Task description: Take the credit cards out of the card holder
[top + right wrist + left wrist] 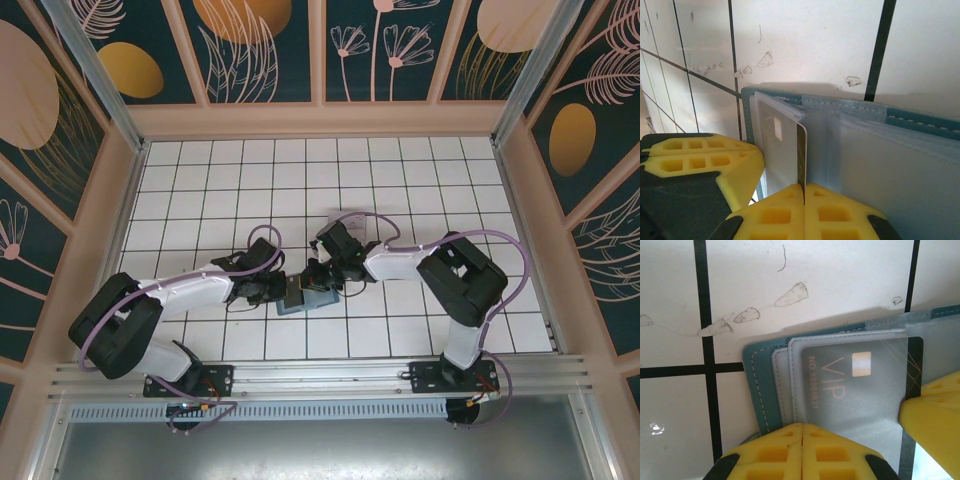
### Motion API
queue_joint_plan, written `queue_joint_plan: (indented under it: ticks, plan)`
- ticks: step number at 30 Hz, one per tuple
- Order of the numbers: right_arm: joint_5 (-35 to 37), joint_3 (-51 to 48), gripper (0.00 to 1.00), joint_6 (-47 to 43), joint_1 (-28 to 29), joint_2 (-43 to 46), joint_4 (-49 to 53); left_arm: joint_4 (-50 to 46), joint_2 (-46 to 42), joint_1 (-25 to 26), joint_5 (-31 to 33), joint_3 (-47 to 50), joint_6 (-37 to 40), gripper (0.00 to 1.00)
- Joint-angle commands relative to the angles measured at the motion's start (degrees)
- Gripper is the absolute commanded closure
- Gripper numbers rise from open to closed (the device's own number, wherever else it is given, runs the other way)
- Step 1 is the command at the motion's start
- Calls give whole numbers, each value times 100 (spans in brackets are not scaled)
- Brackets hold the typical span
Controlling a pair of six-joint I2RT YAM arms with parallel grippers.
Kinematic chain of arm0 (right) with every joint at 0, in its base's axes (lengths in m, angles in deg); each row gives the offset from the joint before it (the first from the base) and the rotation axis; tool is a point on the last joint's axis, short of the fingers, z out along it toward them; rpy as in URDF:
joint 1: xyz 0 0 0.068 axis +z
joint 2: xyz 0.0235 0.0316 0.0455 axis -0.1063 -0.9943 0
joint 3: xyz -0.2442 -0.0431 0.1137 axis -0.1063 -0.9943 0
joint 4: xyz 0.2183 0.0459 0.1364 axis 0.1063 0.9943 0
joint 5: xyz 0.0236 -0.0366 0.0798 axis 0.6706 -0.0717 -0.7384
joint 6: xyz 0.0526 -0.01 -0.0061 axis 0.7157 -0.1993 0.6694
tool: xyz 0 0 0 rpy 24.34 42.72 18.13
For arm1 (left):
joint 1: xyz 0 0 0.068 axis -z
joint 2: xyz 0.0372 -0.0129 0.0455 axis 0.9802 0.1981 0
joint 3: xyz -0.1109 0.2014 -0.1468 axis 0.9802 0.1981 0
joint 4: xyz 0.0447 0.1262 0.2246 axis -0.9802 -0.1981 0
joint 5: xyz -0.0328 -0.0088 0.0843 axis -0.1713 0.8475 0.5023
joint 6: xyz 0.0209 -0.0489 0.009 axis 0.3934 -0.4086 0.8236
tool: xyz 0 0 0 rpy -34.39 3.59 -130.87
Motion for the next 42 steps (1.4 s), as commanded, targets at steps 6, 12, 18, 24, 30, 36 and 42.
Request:
queue_joint_plan:
  ticks: [6,12,18,24,30,36,42]
  plan:
    - [141,-213,93,35,-96,208,212,-363,291,-24,133,140,131,92]
    - [145,-200,92,17,-117,222,259,-365,301,-22,125,109,135,92]
    - [143,-152,90,-27,-125,232,349,-354,280,-20,120,130,134,92]
    - [157,-171,93,-10,-125,250,341,-363,239,-20,133,140,150,92]
    - [196,-212,89,47,-125,261,323,-362,241,-23,134,149,151,92]
    - [175,-256,85,77,-129,253,298,-363,240,-23,129,142,152,92]
    - [173,-288,89,112,-125,258,246,-371,260,-24,126,132,152,92]
